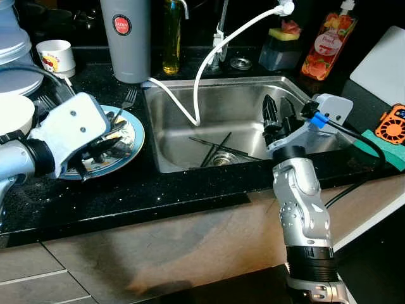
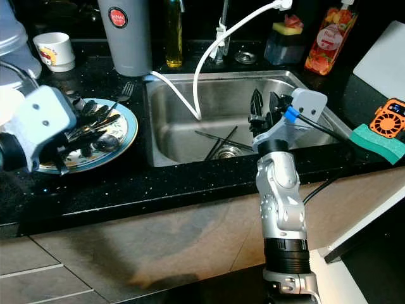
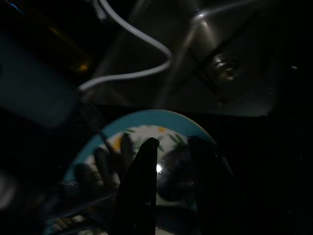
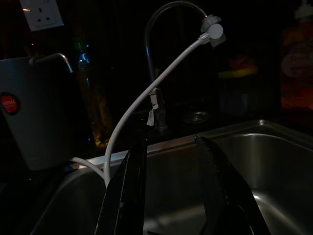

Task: Kitchen organization

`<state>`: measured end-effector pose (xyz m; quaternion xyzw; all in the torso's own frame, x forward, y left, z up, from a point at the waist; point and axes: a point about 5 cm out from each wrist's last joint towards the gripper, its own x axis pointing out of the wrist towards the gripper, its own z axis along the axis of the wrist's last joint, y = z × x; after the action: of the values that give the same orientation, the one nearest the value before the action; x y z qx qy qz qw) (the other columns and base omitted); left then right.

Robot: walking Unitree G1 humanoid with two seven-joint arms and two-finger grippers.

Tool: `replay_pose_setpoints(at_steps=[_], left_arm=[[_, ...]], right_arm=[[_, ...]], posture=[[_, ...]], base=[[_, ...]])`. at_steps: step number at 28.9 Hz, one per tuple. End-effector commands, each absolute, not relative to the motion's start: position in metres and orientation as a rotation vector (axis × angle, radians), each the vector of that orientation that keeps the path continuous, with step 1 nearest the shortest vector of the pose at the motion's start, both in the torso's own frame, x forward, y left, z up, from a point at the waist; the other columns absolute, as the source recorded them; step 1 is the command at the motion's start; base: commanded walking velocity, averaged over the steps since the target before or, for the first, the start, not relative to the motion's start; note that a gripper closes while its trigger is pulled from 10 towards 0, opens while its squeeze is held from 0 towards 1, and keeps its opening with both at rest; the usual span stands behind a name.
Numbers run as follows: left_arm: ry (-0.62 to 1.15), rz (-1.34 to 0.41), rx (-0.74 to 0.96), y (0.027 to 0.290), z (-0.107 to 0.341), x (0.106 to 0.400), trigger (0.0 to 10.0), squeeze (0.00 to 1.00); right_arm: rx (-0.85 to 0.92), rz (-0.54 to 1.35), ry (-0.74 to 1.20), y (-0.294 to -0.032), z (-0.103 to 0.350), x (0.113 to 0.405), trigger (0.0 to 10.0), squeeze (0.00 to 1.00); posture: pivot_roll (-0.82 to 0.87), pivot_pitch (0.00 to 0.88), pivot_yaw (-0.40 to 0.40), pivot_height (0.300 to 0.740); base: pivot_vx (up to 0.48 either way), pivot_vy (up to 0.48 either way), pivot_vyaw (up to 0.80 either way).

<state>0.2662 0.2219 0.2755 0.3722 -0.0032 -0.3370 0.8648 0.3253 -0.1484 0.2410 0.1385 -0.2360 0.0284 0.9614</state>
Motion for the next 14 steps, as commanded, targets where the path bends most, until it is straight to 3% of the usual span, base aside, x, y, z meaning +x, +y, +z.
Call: replay_pose_setpoints(at_steps=[1, 14], left_arm=[[0.021, -0.784, 0.763, 0.219, 0.268, 0.270, 10.0, 0.00], [0.068, -0.902, 0.802, 0.218, 0.259, 0.283, 10.0, 0.00]], right_arm=[[0.285, 0.042, -0.472, -0.151, 0.237, 0.325, 10.0, 0.00], [0.278, 0.014, -0.483, -0.156, 0.237, 0.322, 10.0, 0.00]], posture=[[0.13, 0.057, -0.065, 0.740], [0.11, 0.044, -0.047, 0.740]], base=[[0.000, 0.000, 0.00], [0.000, 0.000, 0.00]])
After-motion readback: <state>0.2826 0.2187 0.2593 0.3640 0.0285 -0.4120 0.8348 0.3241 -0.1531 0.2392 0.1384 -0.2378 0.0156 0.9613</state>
